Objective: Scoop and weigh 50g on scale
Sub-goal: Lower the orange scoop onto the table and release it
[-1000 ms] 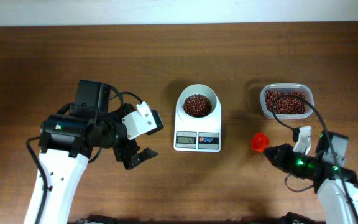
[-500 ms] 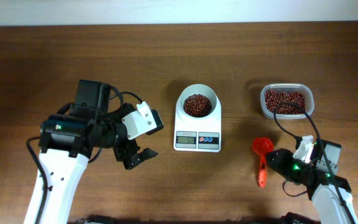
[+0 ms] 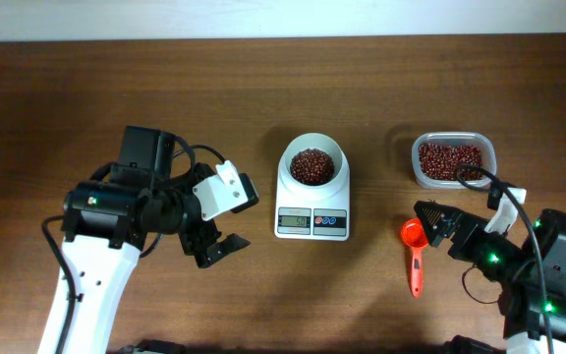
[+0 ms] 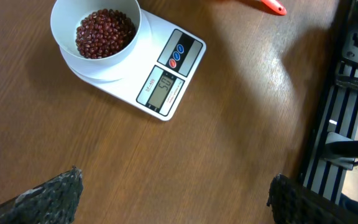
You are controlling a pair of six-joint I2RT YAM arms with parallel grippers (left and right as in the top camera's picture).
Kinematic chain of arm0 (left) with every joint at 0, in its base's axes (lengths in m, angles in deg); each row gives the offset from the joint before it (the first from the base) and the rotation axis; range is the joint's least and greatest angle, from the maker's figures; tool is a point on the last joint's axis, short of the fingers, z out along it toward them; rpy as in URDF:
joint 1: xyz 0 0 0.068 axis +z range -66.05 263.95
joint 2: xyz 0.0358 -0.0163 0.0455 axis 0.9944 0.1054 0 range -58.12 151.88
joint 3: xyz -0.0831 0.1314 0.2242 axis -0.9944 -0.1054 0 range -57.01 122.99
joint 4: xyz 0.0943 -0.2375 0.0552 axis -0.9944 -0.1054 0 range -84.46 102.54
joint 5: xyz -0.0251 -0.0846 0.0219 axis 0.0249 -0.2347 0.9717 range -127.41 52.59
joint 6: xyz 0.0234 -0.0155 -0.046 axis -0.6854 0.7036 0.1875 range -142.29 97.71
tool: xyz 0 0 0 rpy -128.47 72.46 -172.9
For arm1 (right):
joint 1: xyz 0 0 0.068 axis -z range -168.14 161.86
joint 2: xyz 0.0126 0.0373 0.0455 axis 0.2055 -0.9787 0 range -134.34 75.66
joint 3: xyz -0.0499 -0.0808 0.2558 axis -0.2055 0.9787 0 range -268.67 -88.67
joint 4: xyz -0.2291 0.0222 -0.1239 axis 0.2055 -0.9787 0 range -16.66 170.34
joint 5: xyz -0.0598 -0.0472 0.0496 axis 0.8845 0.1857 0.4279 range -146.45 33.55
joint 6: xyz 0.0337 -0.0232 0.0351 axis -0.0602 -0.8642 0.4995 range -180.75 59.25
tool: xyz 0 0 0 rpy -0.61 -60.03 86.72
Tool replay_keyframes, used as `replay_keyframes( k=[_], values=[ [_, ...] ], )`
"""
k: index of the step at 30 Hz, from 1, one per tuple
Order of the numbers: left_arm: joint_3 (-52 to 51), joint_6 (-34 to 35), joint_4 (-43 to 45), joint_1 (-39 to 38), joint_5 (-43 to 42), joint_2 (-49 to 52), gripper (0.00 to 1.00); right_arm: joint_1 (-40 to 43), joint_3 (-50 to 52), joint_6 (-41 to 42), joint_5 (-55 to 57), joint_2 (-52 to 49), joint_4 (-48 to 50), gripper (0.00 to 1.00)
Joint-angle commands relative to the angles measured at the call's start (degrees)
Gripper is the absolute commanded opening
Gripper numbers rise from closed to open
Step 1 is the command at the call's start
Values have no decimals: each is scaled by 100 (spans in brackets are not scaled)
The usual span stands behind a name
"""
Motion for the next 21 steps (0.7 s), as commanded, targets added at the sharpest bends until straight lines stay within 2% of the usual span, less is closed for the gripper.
replay_keyframes(
  k=[1, 2, 3, 7, 10, 15, 21],
  values=[
    [-15, -46, 7, 22, -79, -17, 99, 15, -76, -396, -118, 52, -754, 99],
    [-15, -46, 7, 24, -79, -17, 99, 7, -76, -938, -118, 254, -1130, 99],
    [-15, -46, 9, 24, -79, -17, 99, -199, -76, -1143, -87, 437, -1102, 99],
    [-15, -46, 7, 24, -79, -17, 99, -1593, -42, -1132, 1532, 1665, -820, 99],
    [-15, -46, 7, 24, -79, -17, 99, -1950, 138, -1113, 2192, 2522, -789, 99],
    [-15, -46, 7, 24, -79, -17, 99, -2323, 1318, -1115, 2793, 3987, 463, 99],
    [-15, -46, 7, 24, -79, -17, 99, -2321, 2531, -1117, 3392, 4207, 2118, 99]
  ],
)
